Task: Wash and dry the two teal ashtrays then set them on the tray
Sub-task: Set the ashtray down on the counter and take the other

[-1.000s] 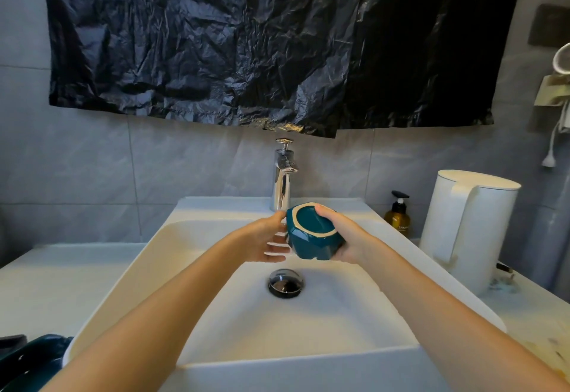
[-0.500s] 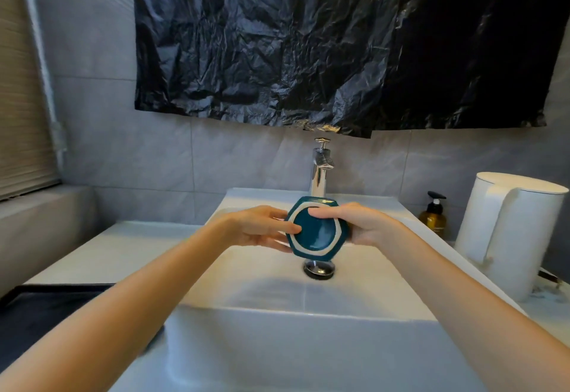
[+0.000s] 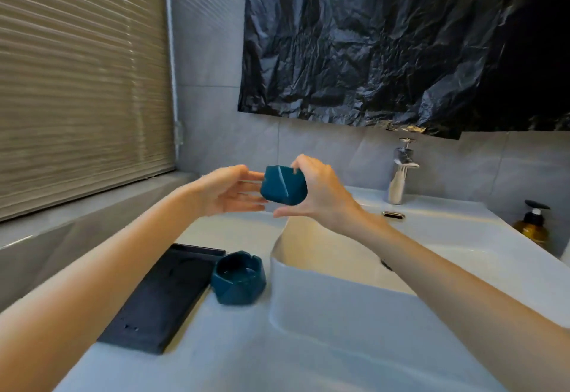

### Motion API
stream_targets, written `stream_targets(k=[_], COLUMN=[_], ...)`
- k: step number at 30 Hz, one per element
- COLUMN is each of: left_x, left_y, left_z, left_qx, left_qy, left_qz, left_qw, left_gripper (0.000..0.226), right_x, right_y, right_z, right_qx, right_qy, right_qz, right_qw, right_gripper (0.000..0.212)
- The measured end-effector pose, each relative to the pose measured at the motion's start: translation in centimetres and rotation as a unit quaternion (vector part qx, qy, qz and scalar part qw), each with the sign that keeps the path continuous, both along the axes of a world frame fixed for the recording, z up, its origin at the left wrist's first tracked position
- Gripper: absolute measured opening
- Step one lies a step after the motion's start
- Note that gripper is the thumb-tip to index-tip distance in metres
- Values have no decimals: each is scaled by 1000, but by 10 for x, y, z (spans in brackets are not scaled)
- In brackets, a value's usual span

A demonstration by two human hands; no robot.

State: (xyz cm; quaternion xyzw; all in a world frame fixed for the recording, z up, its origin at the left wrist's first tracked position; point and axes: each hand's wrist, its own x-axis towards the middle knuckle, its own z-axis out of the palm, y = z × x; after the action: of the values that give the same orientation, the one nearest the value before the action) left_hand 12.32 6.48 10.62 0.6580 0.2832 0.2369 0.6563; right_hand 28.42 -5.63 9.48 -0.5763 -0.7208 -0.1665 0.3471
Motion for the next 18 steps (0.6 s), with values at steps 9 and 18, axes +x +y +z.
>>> stream_targets(k=[9,18], left_x=[-75,-61], left_y=[28,64], left_z=[-22,-68], left_qx=[-108,-106], left_qy=[63,94], left_qz=[28,159], left_qw=[992,977], left_gripper=[36,19], right_x=[-64,-83], right_y=[63,81], right_z=[-37,-77], right_qx=[36,-49], right_qy=[-225,-103], right_qz=[36,-13], right_qw=[973,993], right_gripper=[72,60])
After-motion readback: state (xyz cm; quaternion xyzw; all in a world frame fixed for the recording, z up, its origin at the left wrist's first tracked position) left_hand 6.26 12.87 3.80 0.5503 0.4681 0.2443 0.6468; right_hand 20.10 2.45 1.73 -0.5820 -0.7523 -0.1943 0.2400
